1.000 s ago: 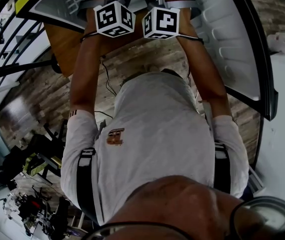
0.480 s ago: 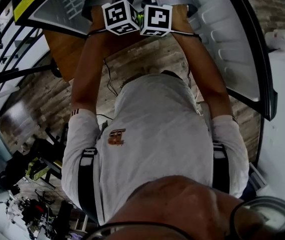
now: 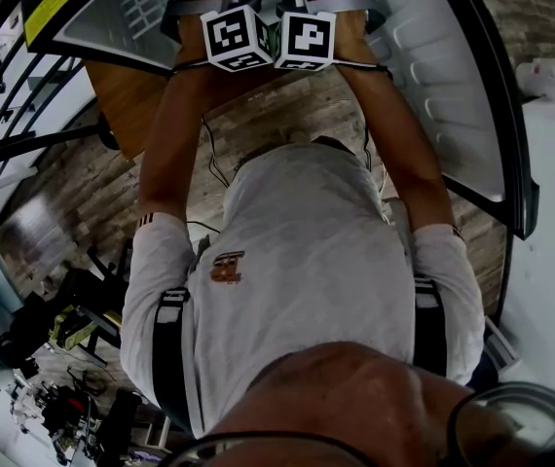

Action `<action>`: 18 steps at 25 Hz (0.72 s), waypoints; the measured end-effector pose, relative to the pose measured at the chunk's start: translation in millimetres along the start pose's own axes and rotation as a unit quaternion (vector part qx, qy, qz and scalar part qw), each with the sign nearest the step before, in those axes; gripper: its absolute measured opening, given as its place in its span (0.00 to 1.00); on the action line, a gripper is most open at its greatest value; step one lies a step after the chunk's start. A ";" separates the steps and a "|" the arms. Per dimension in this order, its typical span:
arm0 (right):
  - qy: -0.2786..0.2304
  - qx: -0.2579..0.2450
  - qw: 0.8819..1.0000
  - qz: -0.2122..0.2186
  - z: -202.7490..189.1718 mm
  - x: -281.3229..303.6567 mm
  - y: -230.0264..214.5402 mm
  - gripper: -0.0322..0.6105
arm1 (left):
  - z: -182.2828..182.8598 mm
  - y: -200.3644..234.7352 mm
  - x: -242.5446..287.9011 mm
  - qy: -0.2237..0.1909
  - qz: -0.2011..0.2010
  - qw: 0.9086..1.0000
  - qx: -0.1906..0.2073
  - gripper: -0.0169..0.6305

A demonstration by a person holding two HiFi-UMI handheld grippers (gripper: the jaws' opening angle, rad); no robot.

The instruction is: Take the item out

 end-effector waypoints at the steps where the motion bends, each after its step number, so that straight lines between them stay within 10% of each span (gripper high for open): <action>1: 0.000 -0.003 1.000 -0.004 -0.2 -0.6 0.3 0.13 | 0.5 -0.6 -0.4 -0.001 0.004 1.000 0.003 0.17; 18: -0.030 -0.002 0.998 -0.052 13.9 -27.8 -3.5 0.12 | 18.8 -3.7 -26.1 -0.014 0.077 0.995 0.055 0.10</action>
Point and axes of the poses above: the fingertips, and each gripper's own axes: x forward along the fingers, y to its left, z out of its top, the point moved 3 cm from there along -x, backward along the fingers, and after that the axes turned 8 degrees about -y, right-handed, at the moved point
